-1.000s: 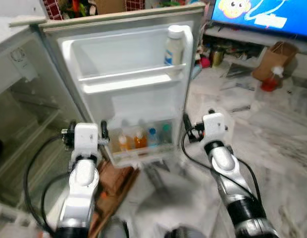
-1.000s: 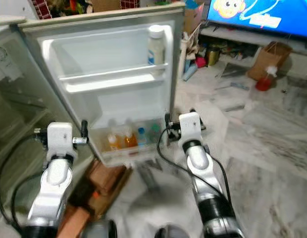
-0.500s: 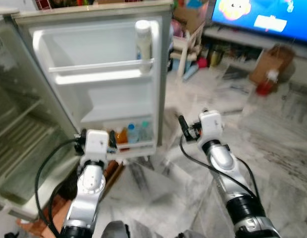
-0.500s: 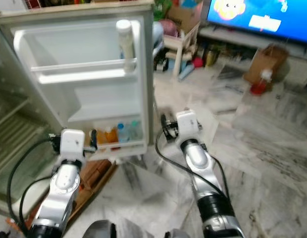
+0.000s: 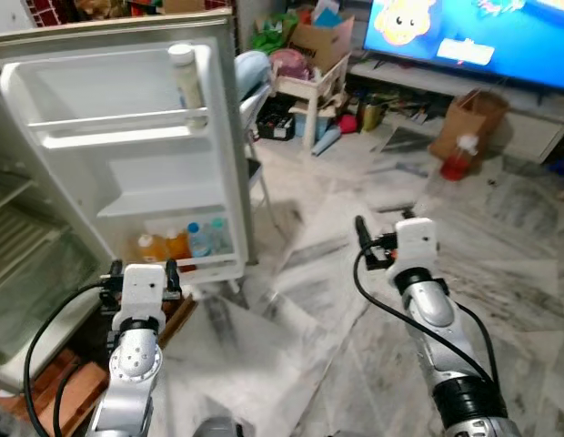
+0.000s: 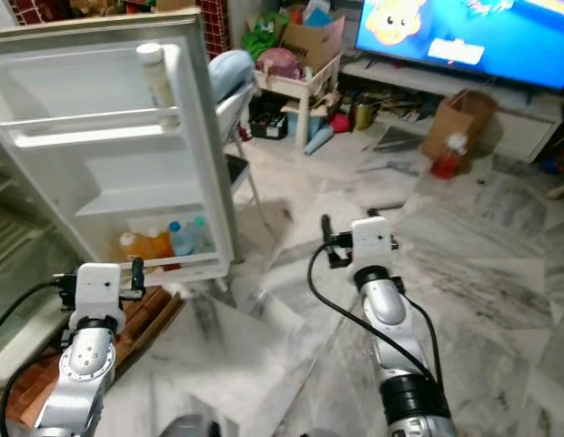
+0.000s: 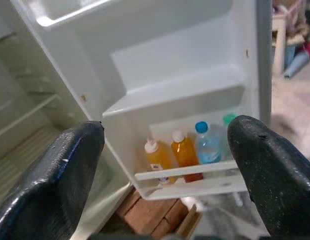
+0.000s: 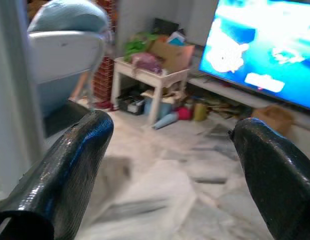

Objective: Restocking fridge

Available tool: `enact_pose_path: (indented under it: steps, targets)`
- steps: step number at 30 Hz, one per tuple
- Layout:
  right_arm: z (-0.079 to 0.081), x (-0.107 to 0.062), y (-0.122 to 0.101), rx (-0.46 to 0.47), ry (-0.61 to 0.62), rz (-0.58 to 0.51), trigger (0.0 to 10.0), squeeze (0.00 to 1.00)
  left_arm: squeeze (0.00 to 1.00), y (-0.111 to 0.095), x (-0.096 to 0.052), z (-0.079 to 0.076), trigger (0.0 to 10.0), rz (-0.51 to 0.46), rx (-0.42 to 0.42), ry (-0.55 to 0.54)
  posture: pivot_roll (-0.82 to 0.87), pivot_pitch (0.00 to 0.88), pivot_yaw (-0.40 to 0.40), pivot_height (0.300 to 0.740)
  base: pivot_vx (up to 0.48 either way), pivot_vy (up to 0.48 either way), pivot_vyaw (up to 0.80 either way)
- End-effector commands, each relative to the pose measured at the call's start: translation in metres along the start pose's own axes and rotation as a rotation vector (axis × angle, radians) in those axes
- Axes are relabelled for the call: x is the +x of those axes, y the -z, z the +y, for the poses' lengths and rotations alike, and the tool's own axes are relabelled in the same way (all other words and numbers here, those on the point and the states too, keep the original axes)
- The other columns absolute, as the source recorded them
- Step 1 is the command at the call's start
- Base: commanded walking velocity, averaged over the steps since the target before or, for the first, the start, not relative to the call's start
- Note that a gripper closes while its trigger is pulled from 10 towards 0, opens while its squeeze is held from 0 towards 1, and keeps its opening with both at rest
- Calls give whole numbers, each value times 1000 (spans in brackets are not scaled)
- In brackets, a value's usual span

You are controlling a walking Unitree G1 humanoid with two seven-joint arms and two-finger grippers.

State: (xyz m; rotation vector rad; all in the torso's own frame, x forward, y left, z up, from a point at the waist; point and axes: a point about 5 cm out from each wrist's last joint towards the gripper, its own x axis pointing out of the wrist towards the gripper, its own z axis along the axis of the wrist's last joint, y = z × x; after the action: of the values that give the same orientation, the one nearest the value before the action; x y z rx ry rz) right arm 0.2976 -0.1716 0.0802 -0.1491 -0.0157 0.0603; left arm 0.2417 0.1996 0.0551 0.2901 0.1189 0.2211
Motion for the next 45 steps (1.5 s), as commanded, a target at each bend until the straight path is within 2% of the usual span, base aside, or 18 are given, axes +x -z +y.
enact_pose_path:
  steps: [1,6,10,18,23,29,38,45]
  targets:
    - [6,0,5,15,1,21,10000,0,0,-3,0,6,10000,-14,-16,-8,155,0,61,740,0,0,0]
    - [7,2,7,14,4,22,10000,0,0,-6,14,-14,10000,-10,-10,118,109,0,87,740,0,0,0]
    - [11,5,0,-10,-28,-8,10000,0,0,-13,18,-24,10000,-37,-13,166,107,0,67,740,0,0,200]
    - [24,13,-3,-5,-83,-12,10000,0,0,-7,19,-35,10000,-2,-65,156,117,0,9,740,0,-427,800]
    - [27,18,-13,-8,-102,-56,10000,0,0,-9,17,-34,10000,-13,-74,144,130,0,6,740,0,-480,800]
    - [31,19,-16,-17,-125,-75,10000,0,0,-4,15,-29,10000,-5,-64,124,128,0,3,740,0,-471,800]
    - [36,16,-16,-38,-153,-81,10000,0,0,-5,13,-29,10000,2,-67,94,128,15,7,740,314,-355,800]
    - [38,14,-16,-29,-162,-82,10000,0,0,-4,14,-24,10000,17,-61,67,128,22,14,740,457,0,800]
